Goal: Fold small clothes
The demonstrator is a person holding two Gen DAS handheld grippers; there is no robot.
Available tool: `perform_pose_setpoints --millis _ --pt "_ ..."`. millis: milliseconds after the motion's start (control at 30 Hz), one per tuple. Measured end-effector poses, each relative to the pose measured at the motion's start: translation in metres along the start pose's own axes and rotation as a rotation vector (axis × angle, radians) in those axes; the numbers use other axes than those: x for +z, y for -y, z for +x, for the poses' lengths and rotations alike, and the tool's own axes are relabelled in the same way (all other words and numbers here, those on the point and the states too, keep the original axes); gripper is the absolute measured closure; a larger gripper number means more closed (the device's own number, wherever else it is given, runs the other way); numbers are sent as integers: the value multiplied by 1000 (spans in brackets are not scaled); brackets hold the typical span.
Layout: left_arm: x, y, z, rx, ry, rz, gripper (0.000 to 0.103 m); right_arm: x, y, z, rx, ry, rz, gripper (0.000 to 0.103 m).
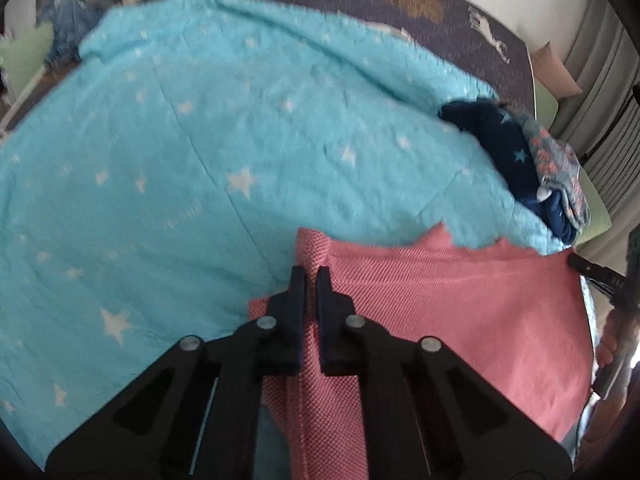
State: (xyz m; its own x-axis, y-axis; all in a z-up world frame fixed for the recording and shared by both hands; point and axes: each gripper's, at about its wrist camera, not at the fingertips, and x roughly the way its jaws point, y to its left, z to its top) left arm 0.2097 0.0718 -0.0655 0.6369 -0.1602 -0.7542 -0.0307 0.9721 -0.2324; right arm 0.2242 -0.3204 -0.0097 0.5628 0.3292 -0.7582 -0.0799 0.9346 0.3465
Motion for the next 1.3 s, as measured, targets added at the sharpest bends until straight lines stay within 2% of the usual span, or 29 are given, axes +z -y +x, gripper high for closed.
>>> perform_pose_setpoints --millis 67,100,167,200,267,300,367,433,533,600,667,700,733,767,800,833,867,933,1067,1100,1167,1233,1267,1300 --pt "4 0 -10 17 40 -3 97 2 -1 -17 -12 60 -7 98" --pt "6 1 -13 52 65 7 97 4 0 -22 -17 77 0 98" --pt "8 -1 -8 113 68 40 97 9 9 -19 -54 67 9 96" --pt "6 -3 -4 122 51 32 97 10 14 -11 -64 31 14 95" --pt "3 -9 -3 89 29 -9 97 7 27 11 -43 -71 67 91" --pt "-1 -11 -5 69 27 -24 97 3 31 14 -32 -86 98 90" --pt "-10 -12 -14 69 32 -13 97 -5 33 7 2 -64 113 85" --pt "-15 -12 -23 53 42 -12 96 -11 32 -9 -2 -20 123 73" --pt "-20 -10 -28 -15 34 -12 85 -23 26 -42 4 34 107 72" --pt "-26 -1 -29 -21 32 23 65 -33 18 -55 33 29 84 71" --pt "-29 5 -23 6 20 59 63 -50 4 -66 63 2 39 60" --pt "-33 8 -16 59 4 86 63 -58 -2 -68 62 -13 16 50" --pt "-36 9 -11 110 -4 105 63 -68 -8 -66 41 -37 -9 47" --pt "-41 9 -5 184 -12 122 63 -77 -11 -59 2 -68 -34 47" --pt "-44 7 -6 194 -8 117 63 -87 -10 -51 -60 -109 -47 47" --pt "-48 4 -12 176 4 95 63 -97 -4 -45 -106 -137 -30 47" --pt "-51 2 -18 157 8 75 63 -103 1 -44 -109 -138 -4 47" --pt "-57 -2 -36 123 23 48 63 -109 5 -55 -94 -105 47 47" --pt "-72 3 -76 78 78 54 63 -113 -9 -85 -146 -40 46 47" --pt "-77 7 -86 59 94 62 63 -115 -15 -92 -133 -26 32 47" --pt "-84 14 -98 2 106 74 63 -119 -27 -104 -49 -1 4 51" --pt "-92 22 -103 -47 96 89 63 -123 -34 -113 87 2 -3 70" --pt "-96 26 -103 -53 83 98 63 -125 -36 -112 160 -19 2 74" --pt "-99 29 -99 -46 63 108 63 -128 -37 -109 190 -42 13 80"
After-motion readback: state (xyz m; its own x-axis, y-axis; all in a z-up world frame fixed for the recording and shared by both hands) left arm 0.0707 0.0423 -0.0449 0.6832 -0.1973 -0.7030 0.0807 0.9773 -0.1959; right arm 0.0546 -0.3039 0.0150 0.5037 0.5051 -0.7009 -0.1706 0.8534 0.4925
